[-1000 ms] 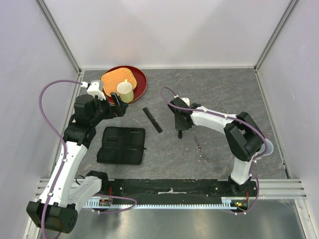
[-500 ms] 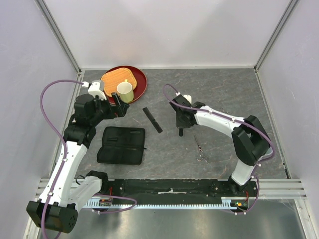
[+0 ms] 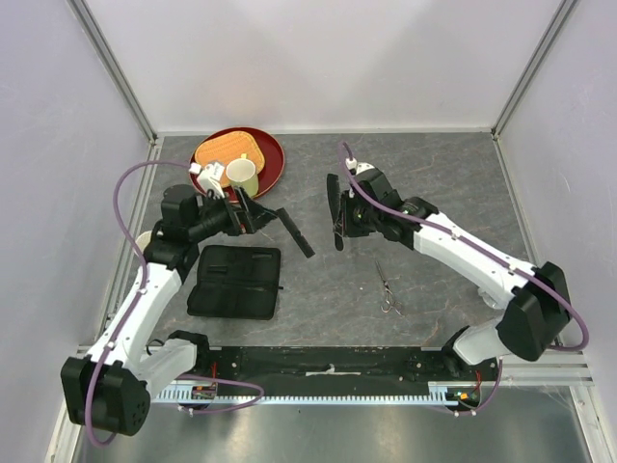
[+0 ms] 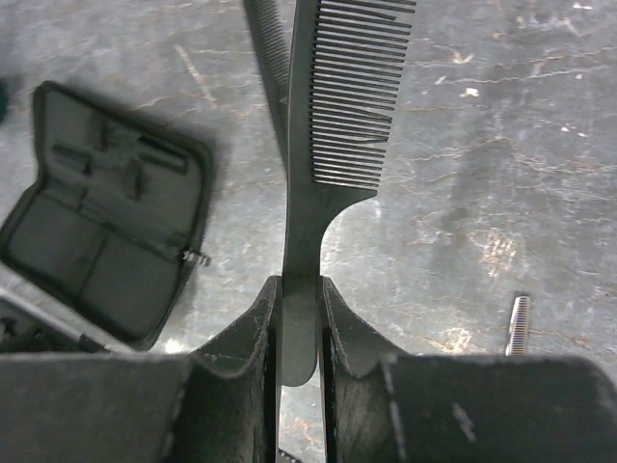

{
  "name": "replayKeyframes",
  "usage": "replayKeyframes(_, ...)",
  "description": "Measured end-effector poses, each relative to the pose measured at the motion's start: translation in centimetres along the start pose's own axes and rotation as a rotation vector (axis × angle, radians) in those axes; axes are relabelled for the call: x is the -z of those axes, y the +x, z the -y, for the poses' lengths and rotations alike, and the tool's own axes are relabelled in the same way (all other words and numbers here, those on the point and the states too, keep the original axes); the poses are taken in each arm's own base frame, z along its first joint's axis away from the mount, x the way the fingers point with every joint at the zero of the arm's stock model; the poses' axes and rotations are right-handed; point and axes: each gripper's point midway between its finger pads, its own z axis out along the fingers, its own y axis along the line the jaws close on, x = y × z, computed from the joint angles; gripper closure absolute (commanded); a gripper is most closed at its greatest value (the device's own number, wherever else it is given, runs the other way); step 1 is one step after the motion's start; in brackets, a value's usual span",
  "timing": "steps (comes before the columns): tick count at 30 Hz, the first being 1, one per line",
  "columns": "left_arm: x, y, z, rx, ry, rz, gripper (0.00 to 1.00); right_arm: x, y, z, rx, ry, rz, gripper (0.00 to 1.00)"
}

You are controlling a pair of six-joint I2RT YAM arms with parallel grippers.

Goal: Sort the hair-cutting tools

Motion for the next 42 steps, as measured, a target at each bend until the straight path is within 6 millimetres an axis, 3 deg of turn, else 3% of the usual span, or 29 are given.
replayKeyframes(5,-2.1,2.3,1.9,0.076,0.100,-0.065,0.01,1.9,0.3,-1.9,0.024,-0.115,0.010,0.91)
replayKeyframes(9,-3.4,2.7,4.8,0.069,0.192,-0.071,0.03,2.9,1.0,-3.2,0.042,-0.187,0.008,0.91)
replayKeyframes(12,-4.7,3.1,5.7,0.086,0.204,-0.071,0.09,3.5,1.2,-3.8,0.050,-0.224,0.013,0.91)
replayKeyframes(19,-9.3,5.2,3.4,0.201,0.089,-0.128,0.13,4.1,1.3,-5.0,0.061,-0.285,0.028,0.91)
replayKeyframes(24,-10.9,5.9,4.2,0.209,0.084,-0.144,0.16,4.1,1.8,-5.4,0.069,-0.305,0.019,0.92)
replayKeyframes(27,-11.2,5.1,5.2,0.206,0.103,-0.118,0.54,4.1,2.1,-5.5,0.072,-0.313,0.012,0.92)
replayKeyframes(30,-11.7,4.4,5.9,0.214,0.124,-0.101,0.79,4.0,2.3,-5.7,0.074,-0.321,0.009,0.92)
replayKeyframes(31,-12.0,4.3,5.9,0.218,0.126,-0.101,0.93,4.0,2.3,-5.8,0.075,-0.323,0.010,0.92)
replayKeyframes(32,-12.2,4.4,5.8,0.222,0.124,-0.104,0.98,4.0,2.2,-5.8,0.076,-0.326,0.013,0.92)
replayKeyframes(34,-12.5,4.6,5.6,0.232,0.116,-0.112,0.98,4.0,2.3,-5.8,0.076,-0.326,0.013,0.87)
replayKeyframes(37,-12.7,5.0,5.3,0.239,0.105,-0.126,0.98,4.0,2.1,-5.9,0.073,-0.328,0.018,0.68)
replayKeyframes(38,-12.8,5.1,5.2,0.239,0.102,-0.129,0.98,4.0,2.1,-5.8,0.074,-0.325,0.018,0.57)
replayKeyframes(42,-12.8,4.9,5.1,0.230,0.083,-0.138,0.98,3.9,2.1,-5.5,0.073,-0.307,0.020,0.38)
